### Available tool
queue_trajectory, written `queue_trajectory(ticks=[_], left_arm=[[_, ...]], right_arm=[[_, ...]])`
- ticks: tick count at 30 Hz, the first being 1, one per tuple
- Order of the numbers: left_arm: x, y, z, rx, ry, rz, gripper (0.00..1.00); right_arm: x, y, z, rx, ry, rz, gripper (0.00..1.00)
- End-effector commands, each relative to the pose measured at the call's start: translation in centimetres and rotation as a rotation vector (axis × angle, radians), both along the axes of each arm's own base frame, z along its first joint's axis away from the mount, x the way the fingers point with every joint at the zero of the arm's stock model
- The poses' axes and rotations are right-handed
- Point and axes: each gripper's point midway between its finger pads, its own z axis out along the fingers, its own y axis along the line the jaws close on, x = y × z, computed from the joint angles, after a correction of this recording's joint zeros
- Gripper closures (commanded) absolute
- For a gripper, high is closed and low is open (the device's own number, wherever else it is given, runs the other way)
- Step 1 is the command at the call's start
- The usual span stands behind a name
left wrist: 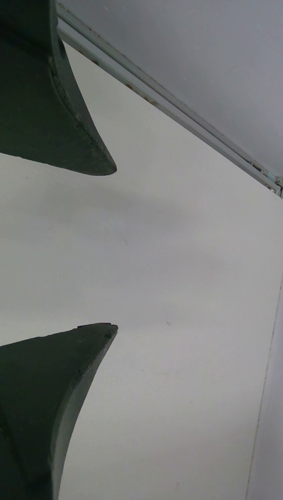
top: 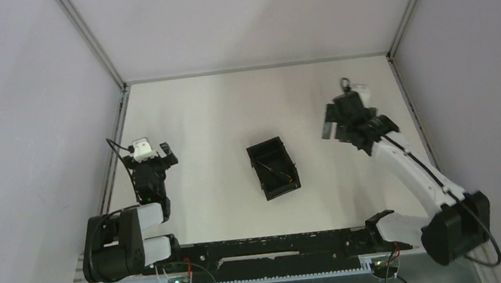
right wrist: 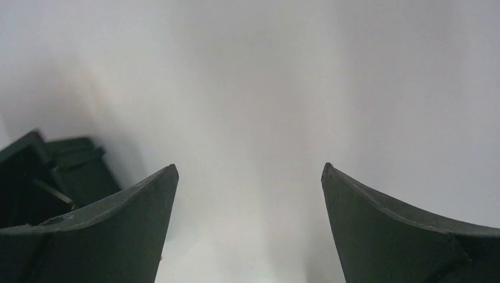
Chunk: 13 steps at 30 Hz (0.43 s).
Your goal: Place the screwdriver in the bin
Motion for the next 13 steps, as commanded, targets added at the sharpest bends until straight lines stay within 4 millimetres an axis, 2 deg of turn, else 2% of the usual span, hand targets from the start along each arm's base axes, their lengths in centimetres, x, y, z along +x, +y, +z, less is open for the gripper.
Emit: queue_trajectory(ticks=[1, 7, 13], left_arm=[[1.0, -0.1, 2.3, 0.023, -0.062, -0.005, 0.00], [1.0, 0.0, 2.3, 0.022, -0.062, -0.004, 0.00], [1.0, -0.1, 2.3, 0.022, -0.063, -0.005, 0.00]], right_arm=[[-0.2, -3.9, 2.2, 0.077, -0.144, -0.081, 0.00], [-0.8, -6.3, 3.1, 0.150, -0.223, -0.187, 0.00], [-0.9, -6.1, 3.6, 0.157, -0.258, -0.158, 0.00]])
